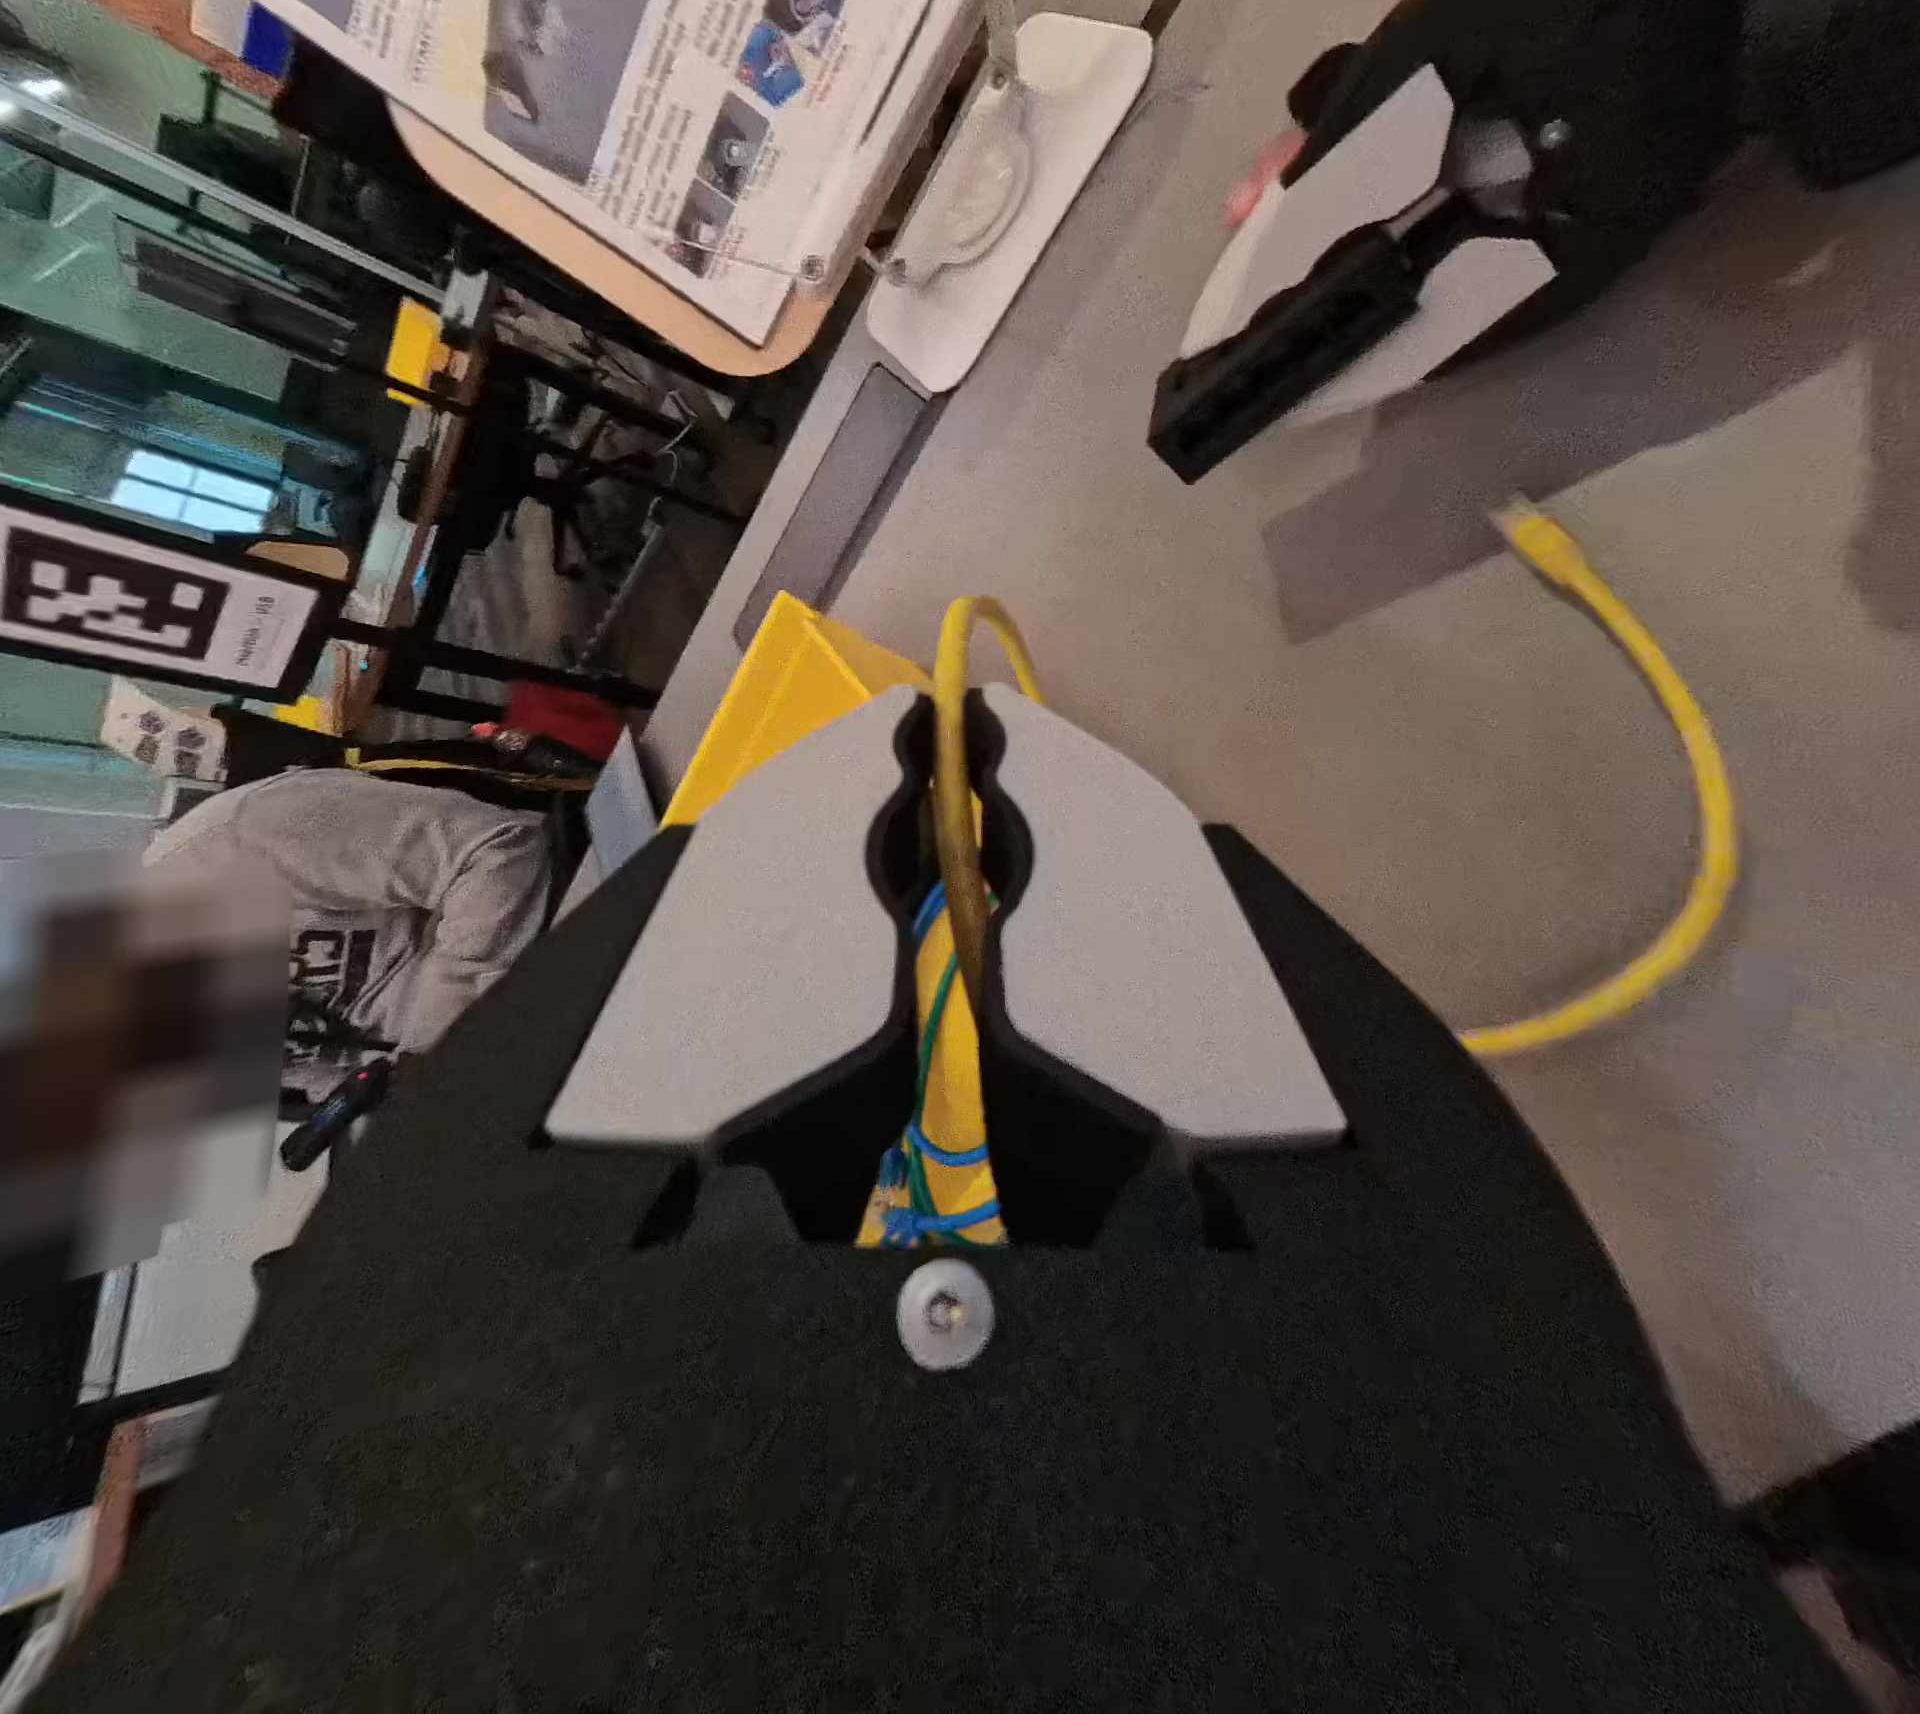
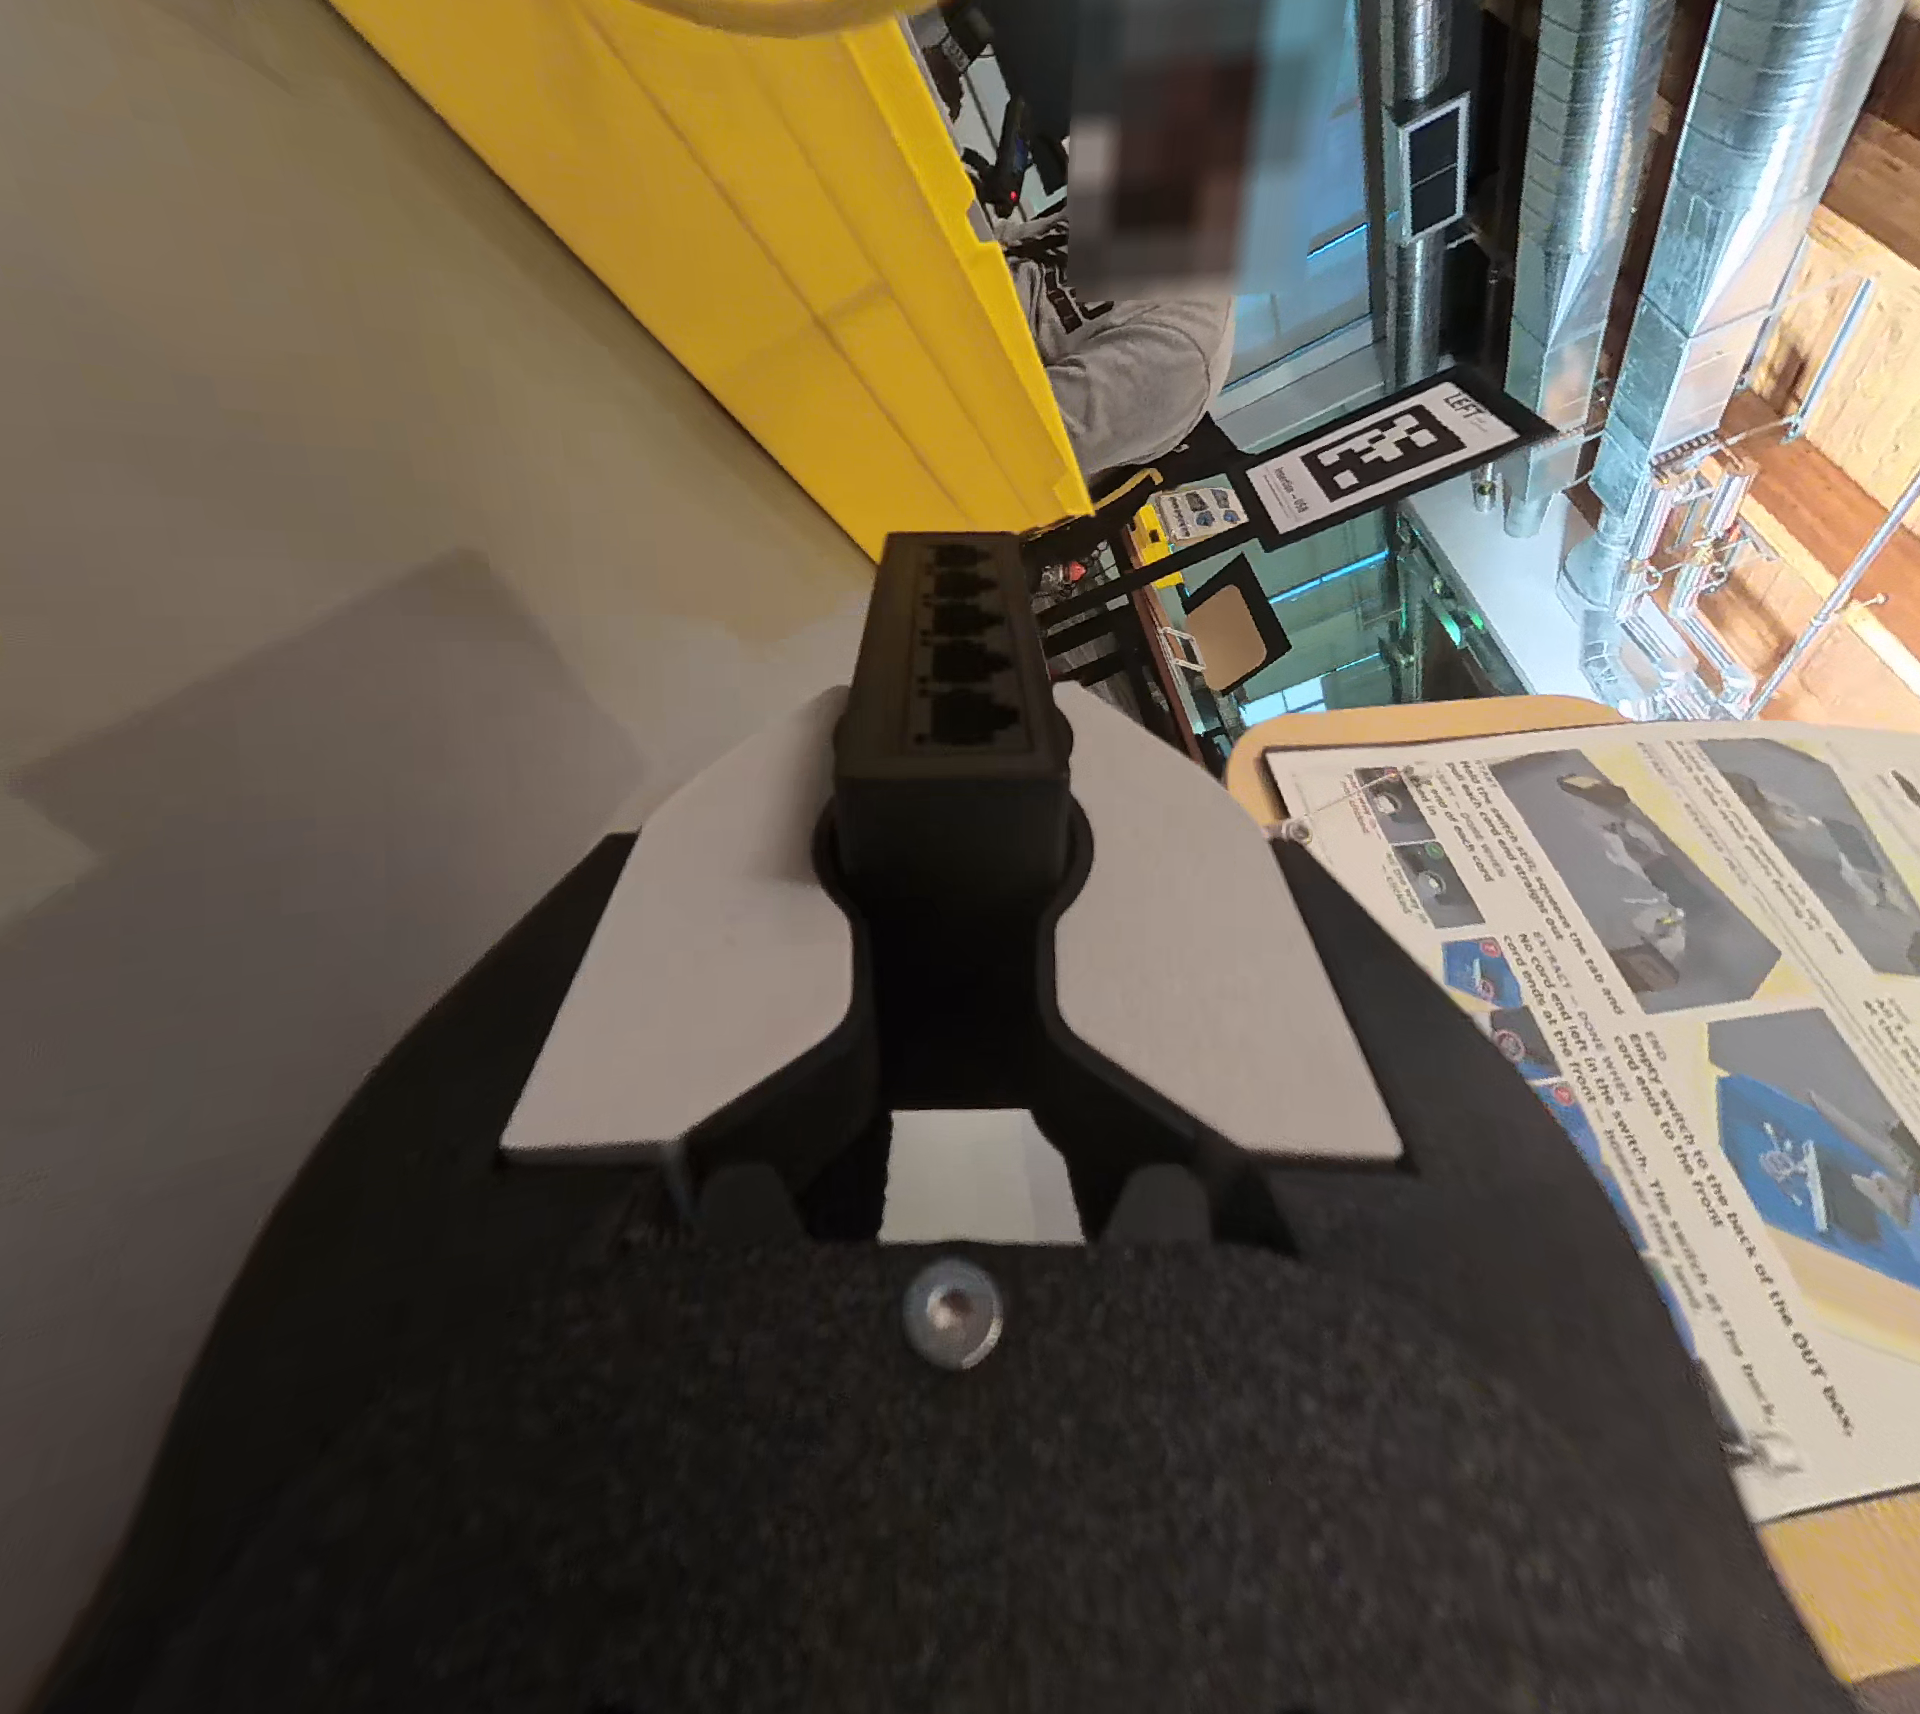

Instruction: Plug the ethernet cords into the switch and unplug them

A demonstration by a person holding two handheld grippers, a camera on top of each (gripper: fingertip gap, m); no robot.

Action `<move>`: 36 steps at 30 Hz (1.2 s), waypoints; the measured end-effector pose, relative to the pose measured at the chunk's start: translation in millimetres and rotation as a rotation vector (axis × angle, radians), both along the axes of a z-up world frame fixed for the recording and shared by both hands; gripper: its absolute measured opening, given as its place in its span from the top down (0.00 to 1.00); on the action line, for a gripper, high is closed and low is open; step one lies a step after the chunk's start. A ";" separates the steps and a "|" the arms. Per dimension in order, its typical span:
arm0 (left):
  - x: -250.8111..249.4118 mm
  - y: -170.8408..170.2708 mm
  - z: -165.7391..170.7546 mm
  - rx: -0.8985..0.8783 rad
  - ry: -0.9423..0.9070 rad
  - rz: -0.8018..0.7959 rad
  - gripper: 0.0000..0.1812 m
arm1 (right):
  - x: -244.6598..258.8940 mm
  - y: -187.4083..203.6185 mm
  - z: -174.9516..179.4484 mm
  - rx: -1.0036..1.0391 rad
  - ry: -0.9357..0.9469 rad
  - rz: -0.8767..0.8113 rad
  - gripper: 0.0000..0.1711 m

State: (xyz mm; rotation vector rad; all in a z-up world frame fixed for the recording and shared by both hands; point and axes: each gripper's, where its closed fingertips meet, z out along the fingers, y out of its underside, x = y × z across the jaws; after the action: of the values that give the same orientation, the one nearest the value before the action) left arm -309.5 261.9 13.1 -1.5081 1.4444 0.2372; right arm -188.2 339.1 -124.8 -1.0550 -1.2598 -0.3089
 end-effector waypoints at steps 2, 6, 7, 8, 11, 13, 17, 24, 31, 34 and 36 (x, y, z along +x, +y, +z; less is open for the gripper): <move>4.6 -13.7 -24.9 -0.111 0.023 -0.047 0.97 | 2.3 1.4 2.4 -0.010 0.024 -0.002 0.83; 6.8 -29.7 -101.2 -0.179 0.173 -0.082 0.97 | 4.3 3.3 5.0 -0.021 0.052 -0.004 0.82; 6.2 -32.3 -116.1 -0.179 0.208 -0.086 0.97 | 4.6 3.6 4.7 -0.026 0.054 -0.005 0.82; 8.8 -37.6 -127.2 -0.197 0.209 -0.103 0.97 | 4.9 3.8 4.5 -0.025 0.053 -0.007 0.82; 18.2 -43.2 -143.0 -0.262 0.103 -0.105 0.96 | 3.5 3.0 2.9 -0.024 0.040 -0.003 0.82; 21.4 -42.5 -148.9 -0.328 0.010 -0.092 0.94 | 2.6 2.9 1.2 -0.021 0.026 -0.005 0.82; 31.2 -55.6 -155.7 -0.569 -0.177 -0.132 0.87 | 0.3 2.7 -1.7 -0.022 0.007 0.002 0.82; 32.3 -64.0 -122.0 -0.862 -0.500 -0.215 0.74 | -0.4 2.5 -3.6 -0.030 0.000 0.006 0.83; -94.7 10.3 -137.2 -0.530 -0.553 0.286 0.75 | -1.8 3.5 -5.7 -0.044 -0.002 0.014 0.82; -114.7 9.1 -177.4 -0.587 -0.421 0.389 0.81 | -3.0 2.9 -7.0 -0.045 -0.011 0.018 0.82; -107.3 2.2 -193.4 -0.650 -0.401 0.382 0.84 | -2.8 2.7 -7.1 -0.044 -0.013 0.016 0.82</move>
State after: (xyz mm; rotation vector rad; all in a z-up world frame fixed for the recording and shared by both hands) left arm -416.8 264.1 -180.3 -2.2051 0.9351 -0.3312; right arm -191.0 341.9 -131.9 -1.0813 -1.2909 -0.2771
